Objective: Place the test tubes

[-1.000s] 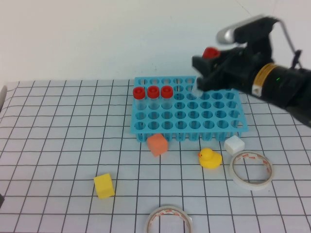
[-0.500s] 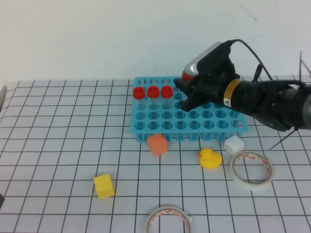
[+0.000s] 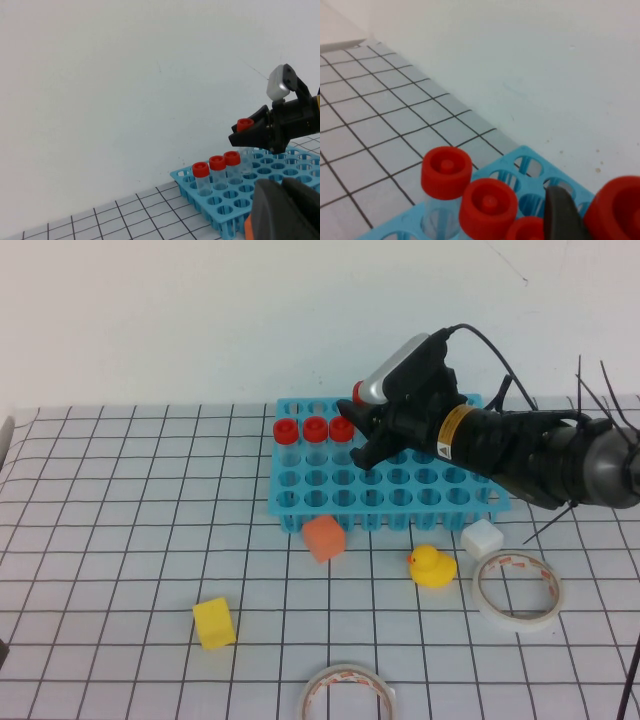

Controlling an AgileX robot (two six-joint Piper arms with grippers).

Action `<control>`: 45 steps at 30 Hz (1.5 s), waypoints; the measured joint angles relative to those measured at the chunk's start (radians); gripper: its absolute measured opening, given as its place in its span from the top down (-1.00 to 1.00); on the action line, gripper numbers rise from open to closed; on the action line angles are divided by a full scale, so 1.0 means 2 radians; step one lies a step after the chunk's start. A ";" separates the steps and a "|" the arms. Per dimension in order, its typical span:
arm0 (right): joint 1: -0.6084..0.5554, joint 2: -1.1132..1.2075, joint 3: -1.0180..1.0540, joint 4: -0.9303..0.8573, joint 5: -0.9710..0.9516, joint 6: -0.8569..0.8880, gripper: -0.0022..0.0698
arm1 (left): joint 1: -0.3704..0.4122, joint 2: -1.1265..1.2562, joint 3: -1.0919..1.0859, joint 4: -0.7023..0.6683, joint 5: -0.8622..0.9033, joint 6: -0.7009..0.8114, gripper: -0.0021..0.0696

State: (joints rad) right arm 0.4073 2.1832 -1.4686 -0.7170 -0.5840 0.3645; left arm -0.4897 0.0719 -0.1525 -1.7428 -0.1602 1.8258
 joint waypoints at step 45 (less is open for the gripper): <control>0.000 -0.001 -0.007 -0.035 0.078 0.088 0.21 | 0.000 0.000 0.000 0.000 0.000 0.001 0.95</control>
State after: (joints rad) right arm 0.4078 2.1804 -1.4835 -0.7862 -0.4288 0.5405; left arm -0.4897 0.0719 -0.1525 -1.7428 -0.1602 1.8282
